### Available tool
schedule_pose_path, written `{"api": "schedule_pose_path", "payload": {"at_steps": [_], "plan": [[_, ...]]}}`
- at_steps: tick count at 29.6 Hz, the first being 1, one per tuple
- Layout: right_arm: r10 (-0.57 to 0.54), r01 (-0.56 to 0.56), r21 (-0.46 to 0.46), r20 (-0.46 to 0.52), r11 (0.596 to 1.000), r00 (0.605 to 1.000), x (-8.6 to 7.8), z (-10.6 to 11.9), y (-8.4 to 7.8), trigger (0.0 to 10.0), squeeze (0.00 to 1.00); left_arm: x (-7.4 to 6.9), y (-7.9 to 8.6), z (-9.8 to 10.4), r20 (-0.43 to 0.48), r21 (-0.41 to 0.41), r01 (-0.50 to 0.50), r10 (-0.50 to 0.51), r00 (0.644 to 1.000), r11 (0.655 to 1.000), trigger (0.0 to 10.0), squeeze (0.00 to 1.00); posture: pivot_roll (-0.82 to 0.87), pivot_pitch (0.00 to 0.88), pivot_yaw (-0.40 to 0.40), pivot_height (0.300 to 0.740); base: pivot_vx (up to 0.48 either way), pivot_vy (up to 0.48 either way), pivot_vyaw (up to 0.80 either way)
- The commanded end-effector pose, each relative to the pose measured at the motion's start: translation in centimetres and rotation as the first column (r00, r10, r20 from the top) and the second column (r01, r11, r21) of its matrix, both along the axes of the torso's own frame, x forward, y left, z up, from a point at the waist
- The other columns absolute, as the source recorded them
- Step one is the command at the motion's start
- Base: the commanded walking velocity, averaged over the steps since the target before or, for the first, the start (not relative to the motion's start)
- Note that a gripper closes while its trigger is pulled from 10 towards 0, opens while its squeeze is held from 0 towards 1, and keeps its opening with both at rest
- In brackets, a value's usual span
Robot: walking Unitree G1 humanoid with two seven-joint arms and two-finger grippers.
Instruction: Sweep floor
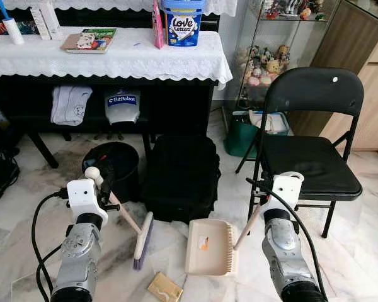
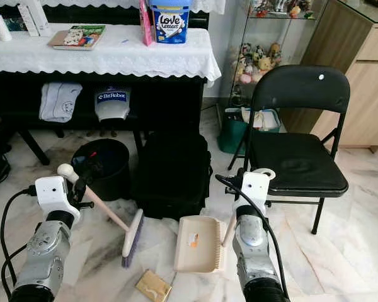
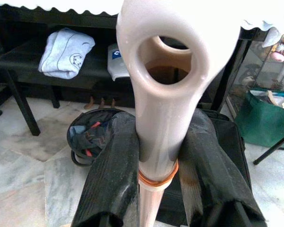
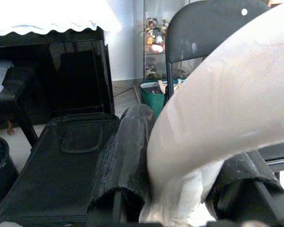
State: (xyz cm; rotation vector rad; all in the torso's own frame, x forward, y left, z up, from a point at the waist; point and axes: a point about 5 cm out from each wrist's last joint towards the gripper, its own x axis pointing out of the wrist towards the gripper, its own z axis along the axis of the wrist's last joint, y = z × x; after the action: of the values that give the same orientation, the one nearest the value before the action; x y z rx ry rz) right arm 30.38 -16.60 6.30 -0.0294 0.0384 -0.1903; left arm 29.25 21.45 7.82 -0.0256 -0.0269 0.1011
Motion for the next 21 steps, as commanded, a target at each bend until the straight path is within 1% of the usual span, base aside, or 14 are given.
{"api": "schedule_pose_path", "payload": {"at_steps": [1, 6, 8, 15, 21], "plan": [[0.000, 0.000, 0.003, 0.035, 1.000, 0.999, 0.33, 0.64, 0.09, 10.0, 0.00, 0.55, 0.12, 1.68, 0.075, 0.006, 0.003, -0.004, 0.997, 1.000, 10.0, 0.00, 0.01, 0.036, -0.012, 0.740, -0.251, 0.000, 0.00], [0.000, 0.000, 0.005, 0.033, 1.000, 0.999, 0.33, 0.61, 0.12, 10.0, 0.00, 0.59, 0.15, 1.75, 0.077, 0.008, 0.001, -0.002, 0.997, 1.000, 10.0, 0.00, 0.01, 0.037, -0.011, 0.740, -0.284, 0.000, 0.00], [0.001, -0.001, 0.005, 0.032, 1.000, 0.999, 0.33, 0.59, 0.11, 10.0, 0.00, 0.61, 0.12, 1.74, 0.074, 0.006, 0.005, -0.005, 0.997, 1.000, 10.0, 0.00, 0.01, 0.037, -0.011, 0.740, 0.000, 0.000, 0.00], [-0.001, 0.001, 0.006, 0.029, 1.000, 1.000, 0.36, 0.56, 0.09, 10.0, 0.00, 0.62, 0.20, 1.77, 0.075, 0.010, -0.001, 0.000, 0.997, 1.000, 10.0, 0.00, 0.01, 0.037, -0.010, 0.740, -0.316, 0.000, 0.00], [-0.001, 0.001, 0.005, 0.029, 1.000, 1.000, 0.38, 0.57, 0.09, 10.0, 0.00, 0.68, 0.25, 1.83, 0.074, 0.016, -0.003, 0.002, 0.997, 1.000, 10.0, 0.00, 0.01, 0.037, -0.010, 0.740, 0.000, 0.000, 0.00]]}}
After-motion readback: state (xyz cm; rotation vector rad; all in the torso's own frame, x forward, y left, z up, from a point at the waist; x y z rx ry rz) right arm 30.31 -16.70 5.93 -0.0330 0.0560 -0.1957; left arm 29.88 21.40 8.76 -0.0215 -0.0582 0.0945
